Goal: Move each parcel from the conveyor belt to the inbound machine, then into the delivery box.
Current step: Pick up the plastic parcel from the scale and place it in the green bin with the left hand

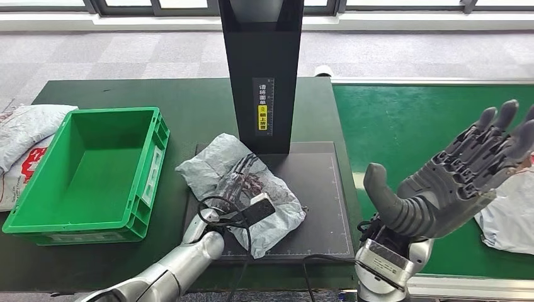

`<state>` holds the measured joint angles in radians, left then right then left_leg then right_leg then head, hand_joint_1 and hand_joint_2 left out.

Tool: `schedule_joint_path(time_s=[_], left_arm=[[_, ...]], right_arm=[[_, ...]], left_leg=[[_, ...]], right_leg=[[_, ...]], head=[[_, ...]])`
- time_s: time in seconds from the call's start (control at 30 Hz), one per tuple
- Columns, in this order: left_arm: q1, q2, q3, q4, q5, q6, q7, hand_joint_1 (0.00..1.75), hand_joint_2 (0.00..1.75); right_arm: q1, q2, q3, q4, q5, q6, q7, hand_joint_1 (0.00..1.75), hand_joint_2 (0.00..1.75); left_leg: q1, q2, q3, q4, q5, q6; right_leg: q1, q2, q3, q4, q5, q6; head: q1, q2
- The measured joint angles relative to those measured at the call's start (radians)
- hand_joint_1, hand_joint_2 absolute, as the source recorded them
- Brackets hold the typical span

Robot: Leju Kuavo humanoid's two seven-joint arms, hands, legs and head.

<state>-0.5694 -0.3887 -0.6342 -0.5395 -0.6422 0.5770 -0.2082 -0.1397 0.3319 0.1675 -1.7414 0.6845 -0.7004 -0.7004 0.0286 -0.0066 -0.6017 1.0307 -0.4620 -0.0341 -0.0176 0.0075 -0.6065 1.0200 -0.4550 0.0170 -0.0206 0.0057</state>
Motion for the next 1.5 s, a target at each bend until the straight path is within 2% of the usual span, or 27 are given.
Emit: schedule_joint_path(time_s=[0.03, 0.17, 0.27, 0.4, 0.93, 1.23, 1.3, 1.37, 1.5], left_arm=[[-0.014, 0.000, -0.034, 0.023, -0.047, 0.002, 0.069, 0.02, 1.75], [-0.070, 0.000, -0.158, 0.090, -0.172, -0.024, 0.257, 1.74, 1.75], [-0.097, -0.002, -0.225, 0.122, -0.226, -0.052, 0.341, 1.75, 1.75], [-0.109, -0.004, -0.273, 0.149, -0.248, -0.057, 0.372, 1.75, 1.75], [-0.140, -0.004, -0.334, 0.201, -0.369, -0.069, 0.496, 1.75, 1.75], [-0.136, 0.003, -0.335, 0.216, -0.473, 0.065, 0.589, 1.75, 1.75], [-0.132, 0.013, -0.335, 0.204, -0.540, 0.099, 0.633, 1.75, 1.75], [-0.115, 0.037, -0.320, 0.148, -0.673, 0.116, 0.678, 1.75, 1.75], [-0.064, 0.124, -0.225, -0.083, -0.898, 0.120, 0.761, 1.75, 1.75]], right_arm=[[0.000, 0.000, 0.000, 0.000, -0.003, 0.000, 0.000, 0.00, 1.75], [0.000, 0.000, 0.000, 0.000, -0.011, 0.001, 0.000, 0.00, 1.75], [0.000, 0.000, 0.000, 0.000, -0.015, 0.002, 0.000, 0.00, 1.75], [0.000, 0.000, 0.000, 0.000, -0.016, 0.003, 0.000, 0.00, 1.75], [-0.002, 0.000, 0.007, 0.028, -0.023, 0.004, 0.003, 0.00, 1.75], [-0.002, 0.000, 0.007, 0.053, -0.020, 0.005, 0.001, 0.00, 1.75], [0.001, -0.001, 0.007, 0.056, -0.018, 0.005, 0.001, 0.00, 1.75], [0.005, -0.001, 0.007, 0.058, -0.017, 0.005, 0.001, 0.00, 1.75], [0.013, -0.003, 0.004, 0.059, -0.021, 0.004, 0.000, 0.00, 1.75]], left_leg=[[0.000, 0.000, 0.000, 0.000, 0.000, 0.000], [0.000, -0.003, 0.003, 0.000, -0.001, 0.001], [0.000, -0.003, 0.005, 0.000, -0.002, 0.002], [0.000, -0.001, 0.004, -0.001, -0.002, 0.002], [0.000, 0.000, 0.012, -0.001, -0.001, 0.000], [0.000, 0.000, 0.012, -0.001, 0.000, 0.000], [0.000, 0.000, 0.011, -0.001, 0.000, 0.000], [0.000, 0.000, 0.010, -0.001, 0.000, 0.000], [0.001, -0.001, 0.004, -0.001, 0.001, -0.001]], right_leg=[[0.000, 0.000, 0.000, 0.000, 0.000, 0.000], [0.000, -0.003, 0.006, 0.000, -0.003, 0.001], [0.000, -0.003, 0.009, -0.001, -0.003, 0.002], [0.000, -0.003, 0.013, -0.001, -0.003, 0.002], [0.000, -0.001, 0.013, 0.000, -0.001, -0.001], [0.000, -0.001, 0.012, 0.000, -0.001, -0.001], [0.000, -0.001, 0.011, 0.000, -0.001, -0.001], [0.000, -0.001, 0.010, 0.000, -0.001, -0.001], [0.001, -0.001, 0.006, 0.001, 0.000, -0.002]], head=[[0.000, 0.000], [0.000, 0.000], [0.000, 0.000], [0.000, 0.000], [0.000, 0.000], [0.000, 0.000], [0.000, 0.000], [0.000, 0.000], [0.000, 0.000]])
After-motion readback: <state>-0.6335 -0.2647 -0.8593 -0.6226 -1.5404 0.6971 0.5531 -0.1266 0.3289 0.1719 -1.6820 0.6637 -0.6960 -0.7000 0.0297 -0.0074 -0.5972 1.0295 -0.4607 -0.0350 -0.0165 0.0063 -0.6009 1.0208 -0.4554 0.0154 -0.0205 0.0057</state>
